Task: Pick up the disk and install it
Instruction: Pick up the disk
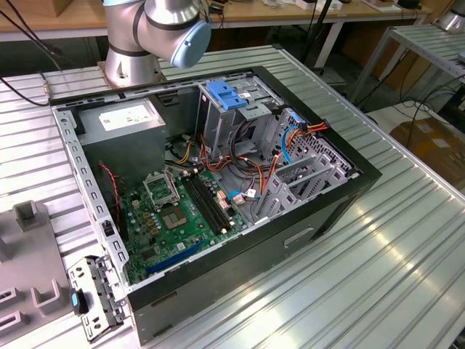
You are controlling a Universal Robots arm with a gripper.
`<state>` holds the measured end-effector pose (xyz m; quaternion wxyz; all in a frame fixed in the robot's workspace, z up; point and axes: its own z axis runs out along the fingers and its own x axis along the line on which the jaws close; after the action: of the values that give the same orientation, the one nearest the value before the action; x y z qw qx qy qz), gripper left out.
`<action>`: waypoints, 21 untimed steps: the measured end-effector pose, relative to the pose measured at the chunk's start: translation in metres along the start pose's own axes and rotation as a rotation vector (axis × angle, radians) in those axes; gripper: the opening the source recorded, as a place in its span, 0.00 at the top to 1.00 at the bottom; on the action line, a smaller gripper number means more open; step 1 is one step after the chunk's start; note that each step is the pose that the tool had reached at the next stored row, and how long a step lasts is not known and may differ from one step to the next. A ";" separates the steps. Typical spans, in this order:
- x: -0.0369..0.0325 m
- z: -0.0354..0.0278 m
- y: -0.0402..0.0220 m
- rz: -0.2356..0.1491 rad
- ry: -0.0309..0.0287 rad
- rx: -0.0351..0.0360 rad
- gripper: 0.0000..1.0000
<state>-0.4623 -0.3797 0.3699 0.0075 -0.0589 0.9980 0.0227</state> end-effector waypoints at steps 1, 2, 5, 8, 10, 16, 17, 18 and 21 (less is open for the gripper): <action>0.0000 0.0000 0.0000 -0.025 0.0012 -0.0004 0.89; 0.0000 0.0000 0.0000 -0.081 0.0036 -0.0014 0.89; 0.0000 0.0000 0.0000 -0.110 0.0049 -0.0019 0.89; 0.0000 0.0000 0.0000 -0.131 0.0058 -0.0023 0.89; 0.0000 0.0000 0.0000 -0.150 0.0067 -0.0026 0.89; 0.0000 0.0000 0.0000 -0.197 0.0088 -0.0035 0.89; 0.0000 0.0000 0.0000 -0.203 0.0091 -0.0035 0.89; 0.0000 0.0000 0.0000 -0.210 0.0093 -0.0037 0.89; -0.0001 0.0000 0.0000 -0.234 0.0104 -0.0041 0.89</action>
<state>-0.4622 -0.3797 0.3699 0.0048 -0.1750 0.9843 0.0234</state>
